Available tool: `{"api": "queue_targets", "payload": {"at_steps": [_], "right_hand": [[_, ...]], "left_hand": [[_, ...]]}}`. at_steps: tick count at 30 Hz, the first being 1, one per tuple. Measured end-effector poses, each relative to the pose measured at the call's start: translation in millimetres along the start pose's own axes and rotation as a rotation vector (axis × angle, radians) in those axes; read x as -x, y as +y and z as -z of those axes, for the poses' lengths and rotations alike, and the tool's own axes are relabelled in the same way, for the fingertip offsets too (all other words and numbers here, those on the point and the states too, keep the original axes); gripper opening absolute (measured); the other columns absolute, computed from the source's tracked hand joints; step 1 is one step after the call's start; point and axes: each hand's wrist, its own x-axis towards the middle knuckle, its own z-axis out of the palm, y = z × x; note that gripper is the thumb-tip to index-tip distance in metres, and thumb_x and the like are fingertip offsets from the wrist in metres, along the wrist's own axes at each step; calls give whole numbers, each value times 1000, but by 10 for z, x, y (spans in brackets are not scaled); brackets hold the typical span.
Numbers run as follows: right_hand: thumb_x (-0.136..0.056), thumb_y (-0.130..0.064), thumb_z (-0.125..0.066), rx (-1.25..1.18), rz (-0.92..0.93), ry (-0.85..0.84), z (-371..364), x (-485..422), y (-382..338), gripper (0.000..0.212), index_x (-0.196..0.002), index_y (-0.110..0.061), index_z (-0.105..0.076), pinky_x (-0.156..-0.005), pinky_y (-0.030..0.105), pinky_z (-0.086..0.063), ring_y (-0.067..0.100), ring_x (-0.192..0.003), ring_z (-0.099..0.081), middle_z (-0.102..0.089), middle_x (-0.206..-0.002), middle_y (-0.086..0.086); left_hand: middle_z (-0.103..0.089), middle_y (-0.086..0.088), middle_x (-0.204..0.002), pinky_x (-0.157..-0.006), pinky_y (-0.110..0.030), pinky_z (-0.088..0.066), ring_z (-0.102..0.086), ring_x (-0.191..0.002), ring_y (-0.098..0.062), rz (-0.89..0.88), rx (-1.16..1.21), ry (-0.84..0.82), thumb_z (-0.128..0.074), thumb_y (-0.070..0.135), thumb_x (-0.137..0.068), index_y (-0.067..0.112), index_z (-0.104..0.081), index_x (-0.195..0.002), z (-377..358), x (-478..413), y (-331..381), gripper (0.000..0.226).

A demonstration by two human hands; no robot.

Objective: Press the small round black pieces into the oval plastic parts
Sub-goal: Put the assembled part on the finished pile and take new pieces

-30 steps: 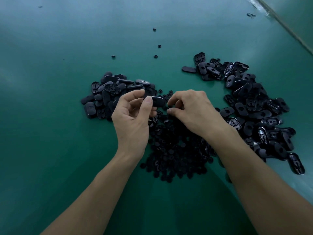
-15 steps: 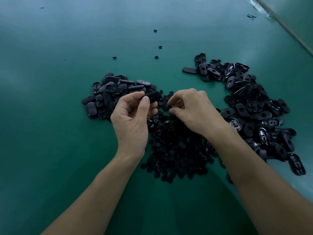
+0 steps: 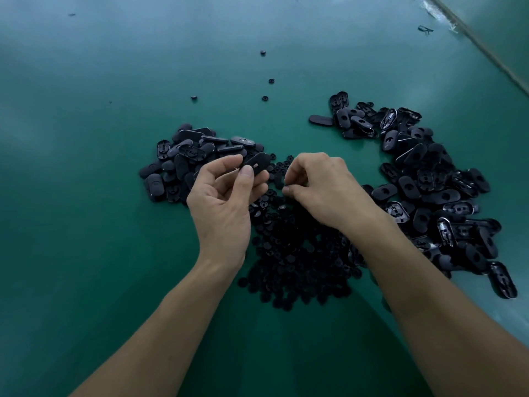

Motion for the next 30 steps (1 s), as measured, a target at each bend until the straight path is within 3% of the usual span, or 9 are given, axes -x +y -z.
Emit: {"api": "queue_targets", "payload": {"at_steps": [4,7,9,11,17,22,27,30], "right_hand": [[-93,-22,-69,-87,37,90,37,33,15,15,-84,-28,-59,-64,10,-43,-1,-73,-58,-62,-81,-12],[-92,-18,-71,-211,101,177,115,60,-6,15,-90,-28,-60,-65,4,-43,-6,-72,-60,-65,-79,-14],[-91,-20,-72,-270,129,203,158,79,-25,13,-100,-28,-67,-70,6,-47,-6,-74,-64,-70,-79,-14],[-91,-18,-73,-324,160,218,180,97,-43,10,-98,-26,-73,-72,11,-51,-3,-73,-67,-72,-79,-13],[-90,-20,-74,-340,190,210,151,129,-66,8,-88,-28,-76,-56,13,-41,3,-57,-52,-63,-66,-6],[-87,-17,-76,-431,153,197,131,152,-89,7,-92,-23,-77,-74,25,-58,5,-72,-69,-72,-76,-9],[-87,-15,-76,-464,152,200,114,170,-99,11,-95,-23,-75,-80,36,-60,9,-78,-71,-73,-80,-7],[-85,-15,-78,-474,127,181,116,174,-95,18,-97,-25,-69,-79,34,-60,8,-76,-71,-72,-79,-7]], "left_hand": [[-76,0,-84,-75,-25,-59,-76,-86,-24,-5,-15,-13,-60,1,-99,11,-66,-107,-7,-7,-11,15],[-77,2,-89,-76,-24,-58,-76,-88,-24,-8,-38,-31,-60,1,-99,10,-69,-109,1,-4,-27,16],[-77,0,-91,-76,-25,-59,-76,-89,-25,-5,-41,-34,-61,1,-98,9,-70,-109,6,0,-32,16],[-78,-2,-93,-76,-25,-59,-76,-89,-25,-4,-48,-35,-61,1,-98,9,-70,-109,12,3,-32,16],[-78,-7,-94,-75,-25,-59,-77,-87,-24,-10,-71,-48,-61,2,-98,11,-71,-109,23,17,-41,17],[-78,-7,-95,-76,-25,-59,-77,-87,-23,-14,-78,-59,-62,2,-97,8,-71,-112,28,19,-49,18],[-79,-4,-91,-74,-25,-59,-77,-84,-22,-26,-106,-93,-63,1,-96,9,-72,-110,30,24,-57,18],[-79,-3,-90,-73,-24,-59,-77,-83,-21,-33,-127,-113,-63,0,-96,11,-72,-109,25,31,-57,19]]}}
